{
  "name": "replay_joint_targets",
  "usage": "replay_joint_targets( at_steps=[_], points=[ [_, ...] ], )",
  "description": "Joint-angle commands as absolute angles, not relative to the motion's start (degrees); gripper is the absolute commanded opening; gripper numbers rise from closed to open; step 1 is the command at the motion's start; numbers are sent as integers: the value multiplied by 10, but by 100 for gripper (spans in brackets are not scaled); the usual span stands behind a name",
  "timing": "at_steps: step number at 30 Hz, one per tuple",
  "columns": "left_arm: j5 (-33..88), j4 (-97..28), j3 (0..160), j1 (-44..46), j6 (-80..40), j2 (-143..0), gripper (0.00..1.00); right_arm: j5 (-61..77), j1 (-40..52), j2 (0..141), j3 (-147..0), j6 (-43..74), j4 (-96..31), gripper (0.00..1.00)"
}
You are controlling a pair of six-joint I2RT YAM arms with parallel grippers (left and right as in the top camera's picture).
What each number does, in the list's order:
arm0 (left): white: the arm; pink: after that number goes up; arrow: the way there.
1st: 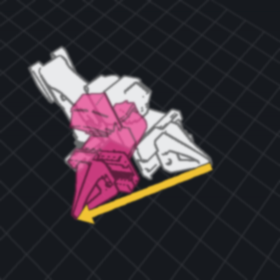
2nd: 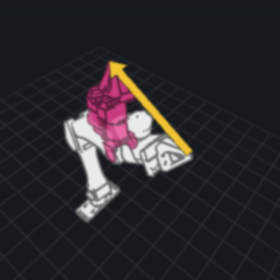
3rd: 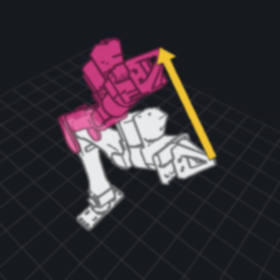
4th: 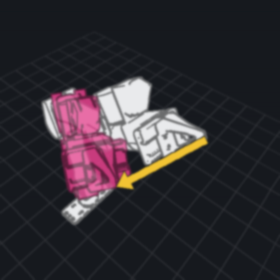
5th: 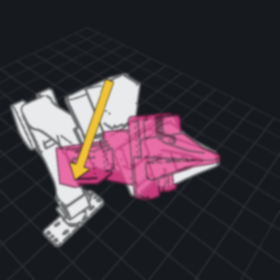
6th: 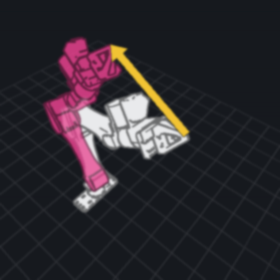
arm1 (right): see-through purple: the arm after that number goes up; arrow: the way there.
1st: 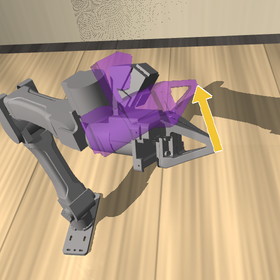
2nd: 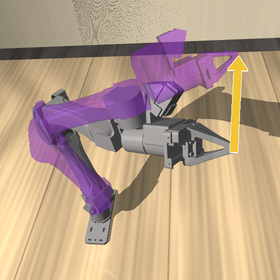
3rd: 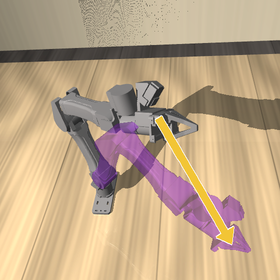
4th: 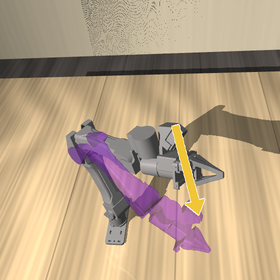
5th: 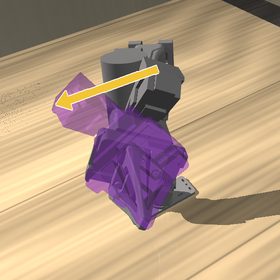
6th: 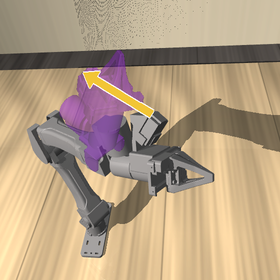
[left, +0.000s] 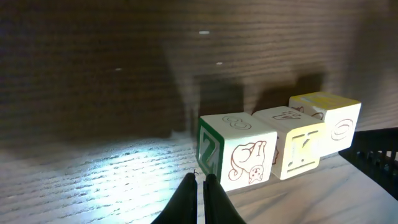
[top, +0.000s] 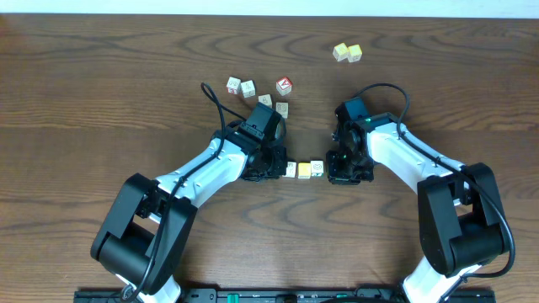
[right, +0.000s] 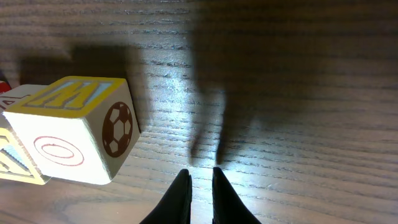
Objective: Lift 3 blocks
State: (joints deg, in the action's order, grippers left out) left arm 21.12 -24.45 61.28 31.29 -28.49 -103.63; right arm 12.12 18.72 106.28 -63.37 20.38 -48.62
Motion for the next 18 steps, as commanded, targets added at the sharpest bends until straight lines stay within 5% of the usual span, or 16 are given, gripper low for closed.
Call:
replay_joint_targets(
  at_steps=[1,18],
  points=[
    [219,-248,612,315,-286,-1042,7,119,195,1060,-644,206,-486,10],
    [218,-244,613,320,-280,-1042,7,119,195,1060,-644,208,-486,9]
  ],
)
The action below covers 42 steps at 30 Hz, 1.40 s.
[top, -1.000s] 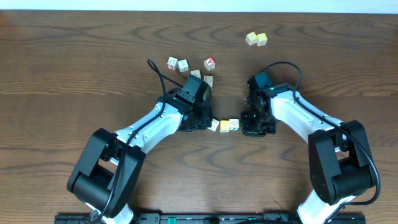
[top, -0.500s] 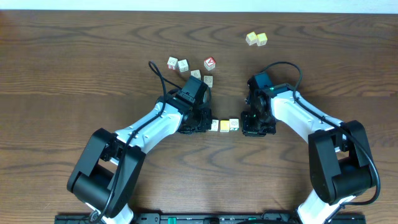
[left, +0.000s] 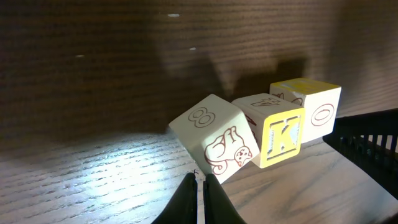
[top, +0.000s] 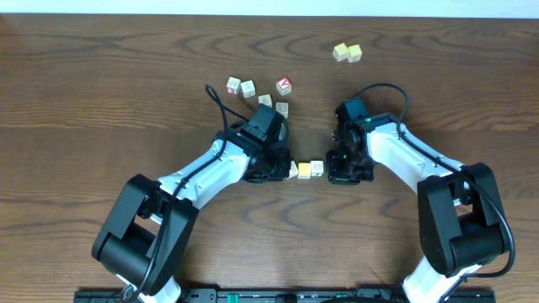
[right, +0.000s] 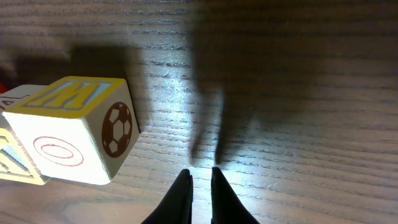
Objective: Lift 3 blocks
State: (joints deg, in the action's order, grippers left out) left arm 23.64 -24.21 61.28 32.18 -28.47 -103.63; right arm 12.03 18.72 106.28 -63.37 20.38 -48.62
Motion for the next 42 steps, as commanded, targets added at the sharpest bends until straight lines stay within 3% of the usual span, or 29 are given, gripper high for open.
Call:
replay_joint_targets(
  at_steps=[1,10,20,42],
  points=[
    [213,-244,613,318,-278,-1042,7,119,195,1060,-644,208,-486,9],
    [167,-245,613,290,-277,-1042,7,119,195,1060,-644,210,-465,9],
    [158,-157,612,291,-277,-1042,7,119,195,1060,-644,214,-459,9],
    [171,-179,601,339,-276,-1065,7,119,195,1060,-644,214,-463,8]
  ],
)
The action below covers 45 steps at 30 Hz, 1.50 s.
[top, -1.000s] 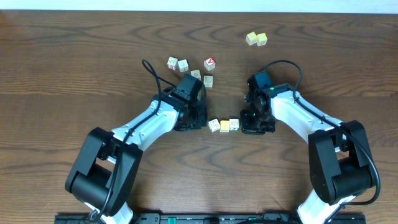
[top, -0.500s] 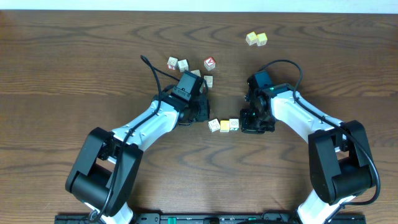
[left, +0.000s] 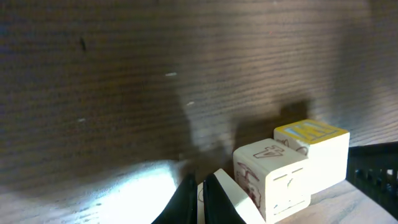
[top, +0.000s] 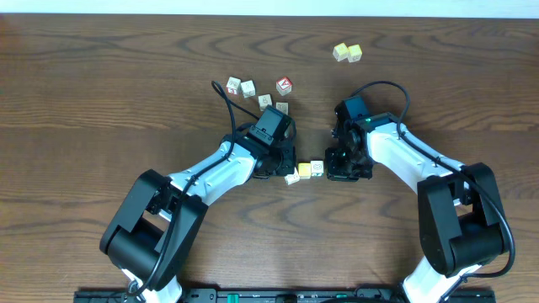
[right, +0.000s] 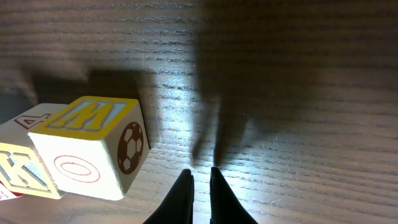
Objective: Lift 3 blocks
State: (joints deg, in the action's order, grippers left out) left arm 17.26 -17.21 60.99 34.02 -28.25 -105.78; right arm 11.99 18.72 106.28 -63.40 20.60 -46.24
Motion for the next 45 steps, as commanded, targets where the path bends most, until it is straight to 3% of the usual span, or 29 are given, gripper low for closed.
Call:
replay_joint_targets(
  at_steps=[1,8,13,17,23,45],
  points=[
    [170,-179,601,339,-277,-1065,7,119,195,1060,-644,214,-463,8],
    [169,-205,611,312,-277,-1037,7,119,195,1060,-644,214,-467,8],
    [170,-283,615,271,-288,-979,7,118,195,1060,-644,214,-461,9],
    [195,-354,600,290,-329,-981,7,119,195,1060,-644,214,-429,8],
    [200,-270,569,348,-363,-1015,7,123,195,1060,-644,218,-414,8],
    [190,-183,569,347,-372,-1032,8,125,222,1060,-644,218,-414,8]
  ],
)
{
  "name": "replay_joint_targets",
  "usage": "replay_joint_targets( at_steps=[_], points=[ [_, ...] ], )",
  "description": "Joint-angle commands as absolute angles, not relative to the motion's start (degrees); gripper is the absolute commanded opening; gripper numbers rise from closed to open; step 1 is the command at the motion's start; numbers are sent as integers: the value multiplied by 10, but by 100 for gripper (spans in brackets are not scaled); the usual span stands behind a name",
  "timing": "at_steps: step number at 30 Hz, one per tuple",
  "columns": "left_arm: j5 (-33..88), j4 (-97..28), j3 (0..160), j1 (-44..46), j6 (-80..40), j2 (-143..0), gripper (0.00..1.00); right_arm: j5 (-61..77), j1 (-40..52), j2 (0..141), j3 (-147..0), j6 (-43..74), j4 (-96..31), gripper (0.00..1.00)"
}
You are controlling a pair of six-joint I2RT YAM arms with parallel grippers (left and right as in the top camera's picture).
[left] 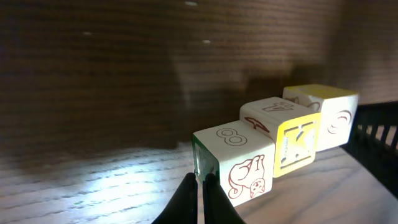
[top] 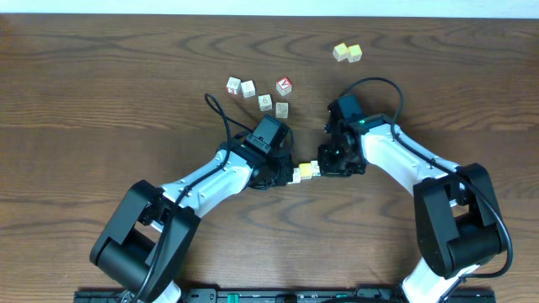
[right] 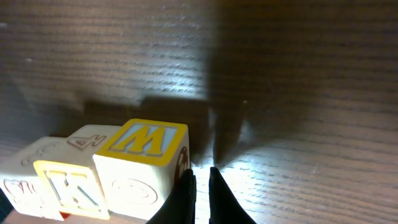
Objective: Lift 3 blocks
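Note:
Three wooden blocks stand in one row: a white "8" block with a green side (left: pixel 233 165), a "4"/"K" block (left: pixel 280 134) and a yellow "W" block (right: pixel 146 162). In the overhead view the row (top: pixel 304 171) lies slightly slanted between the arms. My left gripper (left: pixel 200 180) is shut, its tips against the outer end of the "8" block. My right gripper (right: pixel 200 177) is shut to a narrow slit and its left finger touches the outer face of the "W" block. I cannot tell whether the row is off the table.
Several loose blocks (top: pixel 257 93) lie behind the left arm, one of them red (top: pixel 285 85). Two yellow blocks (top: pixel 347 52) sit at the far right back. The wooden table (top: pixel 101 101) stretches out on all sides.
The "8" block, which lay out of line low beside the left fingers, is back in line with the other two. My left gripper now sits at its end, and my right gripper touches the "W" block.
At first the three blocks stood in a row, my left gripper at the "8" end and my right one a gap away from the "W" block. Then the "8" block twisted out of line and slipped aside. Now the row is straight, with a gripper against each end.

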State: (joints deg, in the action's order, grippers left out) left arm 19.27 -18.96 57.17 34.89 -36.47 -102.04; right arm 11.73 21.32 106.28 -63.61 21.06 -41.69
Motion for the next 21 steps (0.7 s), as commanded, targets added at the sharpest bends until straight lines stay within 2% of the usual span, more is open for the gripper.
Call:
replay_joint_targets(
  at_steps=[1,13,21],
  points=[
    [185,-183,569,347,-372,-1032,7,124,222,1060,-644,218,-413,8],
    [165,-163,573,325,-340,-1030,7,116,212,1060,-653,210,-433,3],
    [175,-195,578,256,-339,-974,7,58,176,1060,-755,190,-559,3]
  ],
)
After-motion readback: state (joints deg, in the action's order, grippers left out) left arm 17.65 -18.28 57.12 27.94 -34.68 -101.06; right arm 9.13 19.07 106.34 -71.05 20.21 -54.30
